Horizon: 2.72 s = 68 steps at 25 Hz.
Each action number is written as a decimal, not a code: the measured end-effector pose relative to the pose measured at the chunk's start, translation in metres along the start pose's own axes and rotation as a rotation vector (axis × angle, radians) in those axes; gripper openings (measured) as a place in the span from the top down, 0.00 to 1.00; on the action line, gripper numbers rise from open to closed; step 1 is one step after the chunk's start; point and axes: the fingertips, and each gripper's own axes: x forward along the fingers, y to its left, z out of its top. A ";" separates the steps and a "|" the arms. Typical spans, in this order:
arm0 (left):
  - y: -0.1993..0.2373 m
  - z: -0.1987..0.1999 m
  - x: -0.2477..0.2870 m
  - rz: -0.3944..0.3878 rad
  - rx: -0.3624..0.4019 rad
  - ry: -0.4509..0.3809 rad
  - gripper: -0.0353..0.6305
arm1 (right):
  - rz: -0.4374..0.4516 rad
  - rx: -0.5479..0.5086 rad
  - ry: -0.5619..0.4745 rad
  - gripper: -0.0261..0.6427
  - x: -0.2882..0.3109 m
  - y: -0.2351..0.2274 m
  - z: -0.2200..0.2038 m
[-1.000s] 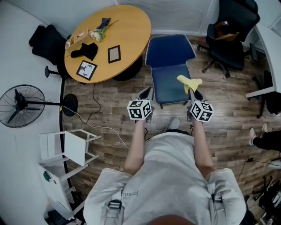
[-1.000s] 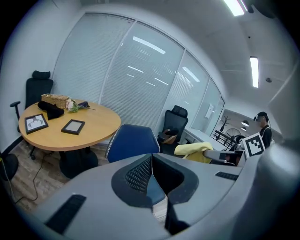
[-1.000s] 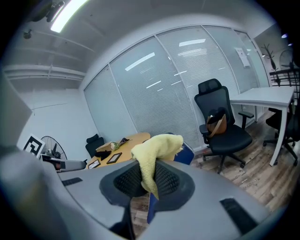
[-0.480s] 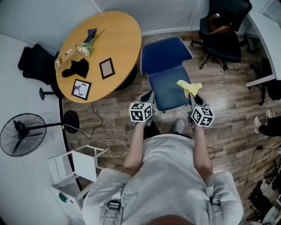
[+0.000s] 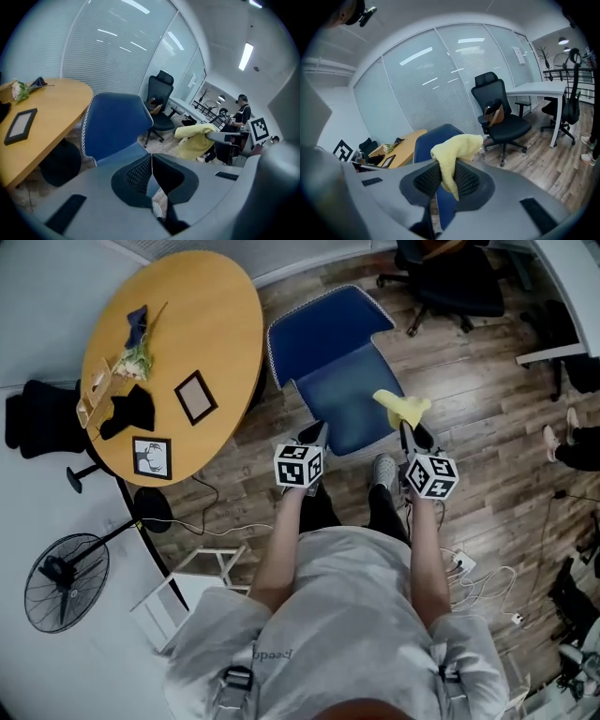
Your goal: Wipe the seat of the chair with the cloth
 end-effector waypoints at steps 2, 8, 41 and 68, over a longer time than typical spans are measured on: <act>0.002 -0.011 0.010 -0.011 0.004 0.035 0.91 | -0.016 0.007 0.014 0.85 0.008 -0.009 -0.005; -0.005 -0.031 0.033 -0.053 0.022 0.099 0.91 | -0.047 0.020 0.060 0.85 0.035 -0.041 -0.029; 0.111 -0.216 0.216 -0.131 0.168 0.307 0.91 | -0.184 -0.059 0.136 0.85 0.230 -0.186 -0.115; 0.141 -0.256 0.238 -0.240 0.266 0.314 0.91 | -0.198 0.014 0.317 0.85 0.415 -0.133 -0.188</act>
